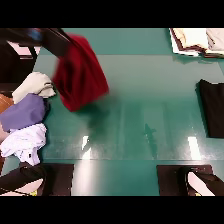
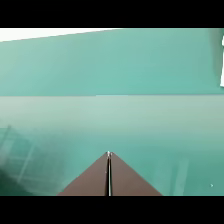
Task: Fold the shirts.
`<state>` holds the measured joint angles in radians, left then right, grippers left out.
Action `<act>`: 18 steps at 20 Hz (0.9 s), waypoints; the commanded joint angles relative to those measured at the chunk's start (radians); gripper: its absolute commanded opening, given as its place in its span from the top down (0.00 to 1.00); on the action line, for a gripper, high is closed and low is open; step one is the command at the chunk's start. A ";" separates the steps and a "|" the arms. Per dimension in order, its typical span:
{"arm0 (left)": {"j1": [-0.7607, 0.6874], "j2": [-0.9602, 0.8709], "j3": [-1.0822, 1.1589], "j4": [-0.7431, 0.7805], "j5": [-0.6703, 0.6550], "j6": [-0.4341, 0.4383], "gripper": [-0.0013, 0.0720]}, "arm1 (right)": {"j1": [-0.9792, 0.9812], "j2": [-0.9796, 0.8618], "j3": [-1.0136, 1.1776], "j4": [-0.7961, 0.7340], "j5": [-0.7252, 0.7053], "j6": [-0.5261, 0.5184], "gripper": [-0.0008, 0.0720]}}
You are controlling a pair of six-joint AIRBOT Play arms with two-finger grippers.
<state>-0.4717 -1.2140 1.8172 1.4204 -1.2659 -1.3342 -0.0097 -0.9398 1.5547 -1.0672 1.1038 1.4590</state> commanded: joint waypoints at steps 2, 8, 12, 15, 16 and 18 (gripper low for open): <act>-0.248 -0.095 -0.167 -0.212 0.035 0.008 0.53 | 0.000 0.000 0.066 0.002 0.078 0.000 0.96; -0.132 -0.140 -0.200 -0.114 0.082 -0.031 0.23 | 0.000 0.000 0.110 0.001 0.148 0.000 0.96; 0.210 -0.141 -0.268 -0.133 0.012 -0.109 0.23 | 0.000 0.000 0.110 0.001 0.156 0.000 0.96; 0.412 -0.141 -0.429 -0.188 -0.001 -0.105 0.23 | 0.000 0.000 0.110 0.001 0.156 0.000 0.96; 0.456 -0.141 -0.497 -0.211 0.011 -0.099 0.23 | 0.000 0.000 0.109 0.001 0.156 0.000 0.96; 0.517 -0.142 -0.645 -0.282 0.072 -0.065 0.23 | 0.000 0.000 0.109 0.001 0.154 0.000 0.96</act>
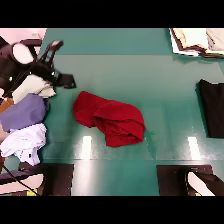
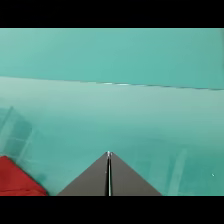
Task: Fold the shirts.
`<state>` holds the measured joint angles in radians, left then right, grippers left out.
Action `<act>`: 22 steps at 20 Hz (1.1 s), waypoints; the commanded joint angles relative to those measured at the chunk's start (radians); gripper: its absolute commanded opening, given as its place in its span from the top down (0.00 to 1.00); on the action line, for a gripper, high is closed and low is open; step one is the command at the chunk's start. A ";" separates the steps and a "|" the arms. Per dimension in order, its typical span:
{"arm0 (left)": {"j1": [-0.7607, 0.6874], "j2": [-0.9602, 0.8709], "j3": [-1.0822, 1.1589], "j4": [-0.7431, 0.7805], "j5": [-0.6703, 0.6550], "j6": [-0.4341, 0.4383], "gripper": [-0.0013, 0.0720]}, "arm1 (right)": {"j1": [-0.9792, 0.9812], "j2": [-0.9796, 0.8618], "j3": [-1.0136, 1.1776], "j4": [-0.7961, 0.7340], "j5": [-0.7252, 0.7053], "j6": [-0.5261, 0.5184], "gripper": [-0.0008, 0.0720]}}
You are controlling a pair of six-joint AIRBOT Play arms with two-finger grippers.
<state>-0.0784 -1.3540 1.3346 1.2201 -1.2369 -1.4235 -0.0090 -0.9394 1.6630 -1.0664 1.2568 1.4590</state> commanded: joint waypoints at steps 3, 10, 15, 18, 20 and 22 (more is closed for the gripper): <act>0.135 -0.003 -0.342 -0.126 0.166 0.037 0.23 | -0.001 0.000 0.000 0.000 0.001 0.000 0.96; 0.042 -0.003 -0.451 -0.219 0.314 0.093 0.23 | -0.001 -0.002 0.000 0.001 0.004 0.000 0.96; 0.035 0.000 -0.393 -0.284 0.309 0.089 0.95 | -0.001 -0.003 -0.003 -0.007 0.080 0.000 0.96; 0.035 0.000 -0.235 -0.280 0.224 0.090 0.95 | -0.001 0.013 -0.138 -0.008 0.194 0.001 0.96; 0.035 0.000 -0.133 -0.280 0.178 0.098 0.95 | -0.001 0.044 -0.342 -0.008 0.209 0.030 0.96; 0.035 0.000 -0.062 -0.280 0.165 0.097 0.95 | 0.000 0.077 -0.594 0.008 0.172 0.043 0.78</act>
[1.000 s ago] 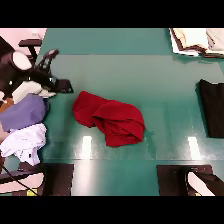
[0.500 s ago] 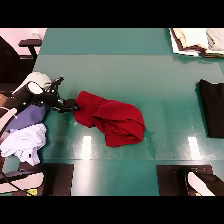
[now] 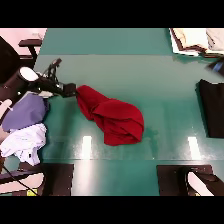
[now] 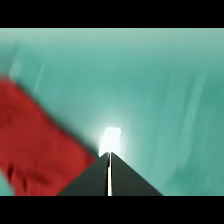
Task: Fold the shirts.
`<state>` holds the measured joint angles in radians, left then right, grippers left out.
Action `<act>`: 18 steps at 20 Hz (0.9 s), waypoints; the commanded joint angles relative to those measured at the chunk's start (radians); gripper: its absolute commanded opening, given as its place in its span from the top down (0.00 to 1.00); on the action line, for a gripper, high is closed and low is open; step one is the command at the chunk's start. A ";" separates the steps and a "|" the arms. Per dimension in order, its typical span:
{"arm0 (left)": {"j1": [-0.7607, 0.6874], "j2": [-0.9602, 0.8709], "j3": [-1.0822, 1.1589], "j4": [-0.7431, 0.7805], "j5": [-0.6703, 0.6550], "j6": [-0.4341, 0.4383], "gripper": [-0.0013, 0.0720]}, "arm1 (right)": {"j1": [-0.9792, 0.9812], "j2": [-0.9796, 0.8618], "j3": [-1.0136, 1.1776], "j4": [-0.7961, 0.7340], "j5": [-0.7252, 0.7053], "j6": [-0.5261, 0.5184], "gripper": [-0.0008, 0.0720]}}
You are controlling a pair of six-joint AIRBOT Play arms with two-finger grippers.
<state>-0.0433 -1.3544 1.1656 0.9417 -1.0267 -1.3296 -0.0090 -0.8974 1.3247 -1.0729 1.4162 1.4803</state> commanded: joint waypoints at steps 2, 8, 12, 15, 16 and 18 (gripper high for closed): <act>0.000 0.001 0.130 -0.002 -0.043 0.003 0.95 | 0.011 0.046 -0.517 0.116 -0.048 0.021 0.31; 0.000 0.000 0.129 0.000 -0.038 0.003 0.95 | 0.279 -0.087 -0.909 0.484 -0.380 -0.138 0.31; 0.000 0.000 0.129 0.000 -0.040 0.003 0.95 | 0.441 -0.252 -0.802 0.500 -0.536 -0.156 0.32; 0.000 0.000 0.129 0.000 -0.041 0.003 0.95 | 0.461 -0.360 -0.683 0.494 -0.600 -0.157 0.51; 0.000 0.000 0.129 0.000 -0.041 0.003 0.95 | 0.460 -0.393 -0.644 0.493 -0.602 -0.173 0.64; 0.000 0.000 0.130 0.000 -0.041 0.003 0.95 | 0.460 -0.437 -0.578 0.494 -0.595 -0.221 0.92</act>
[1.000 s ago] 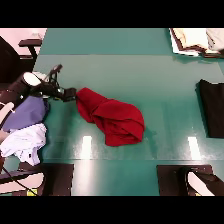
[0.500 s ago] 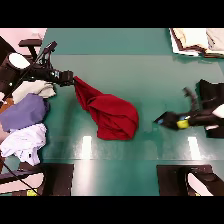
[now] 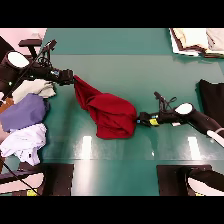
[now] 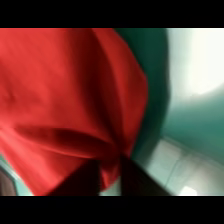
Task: Fold the shirts.
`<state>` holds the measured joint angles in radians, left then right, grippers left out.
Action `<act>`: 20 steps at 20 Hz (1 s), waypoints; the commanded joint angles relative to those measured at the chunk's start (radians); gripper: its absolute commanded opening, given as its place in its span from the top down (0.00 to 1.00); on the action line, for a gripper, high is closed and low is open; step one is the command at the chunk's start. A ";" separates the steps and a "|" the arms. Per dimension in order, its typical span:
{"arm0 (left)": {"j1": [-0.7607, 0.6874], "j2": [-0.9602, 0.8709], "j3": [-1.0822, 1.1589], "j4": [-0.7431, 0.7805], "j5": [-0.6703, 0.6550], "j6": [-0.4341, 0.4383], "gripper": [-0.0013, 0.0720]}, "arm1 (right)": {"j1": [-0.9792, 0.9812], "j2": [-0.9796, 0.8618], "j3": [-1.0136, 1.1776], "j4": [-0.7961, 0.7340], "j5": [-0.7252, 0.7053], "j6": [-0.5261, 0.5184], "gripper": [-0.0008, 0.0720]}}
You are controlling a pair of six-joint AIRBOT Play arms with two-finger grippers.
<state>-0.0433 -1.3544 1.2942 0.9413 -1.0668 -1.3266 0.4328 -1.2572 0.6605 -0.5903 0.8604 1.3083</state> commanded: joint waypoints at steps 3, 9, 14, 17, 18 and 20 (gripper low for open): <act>0.000 0.017 0.017 0.000 -0.007 0.001 0.95 | 0.010 -0.069 0.188 -0.080 -0.016 -0.060 0.96; 0.000 0.262 0.310 -0.002 -0.028 0.026 0.95 | -0.149 0.219 0.549 -0.444 0.306 0.029 0.96; 0.000 0.465 0.549 -0.059 -0.025 0.026 0.95 | -0.262 0.432 0.796 -0.512 0.434 0.079 0.96; 0.000 0.518 0.658 -0.058 -0.030 0.026 0.95 | -0.317 0.477 0.896 -0.512 0.514 0.108 0.96; 0.000 0.518 0.692 -0.058 -0.027 0.026 0.95 | -0.336 0.478 0.925 -0.512 0.542 0.120 0.96; 0.000 0.515 0.721 -0.022 -0.015 0.026 0.95 | -0.367 0.476 0.954 -0.512 0.576 0.147 0.96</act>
<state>-0.0433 -0.8619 1.9450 0.8902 -1.0946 -1.2999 0.1146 -0.8040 1.5444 -1.0870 1.3575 1.4136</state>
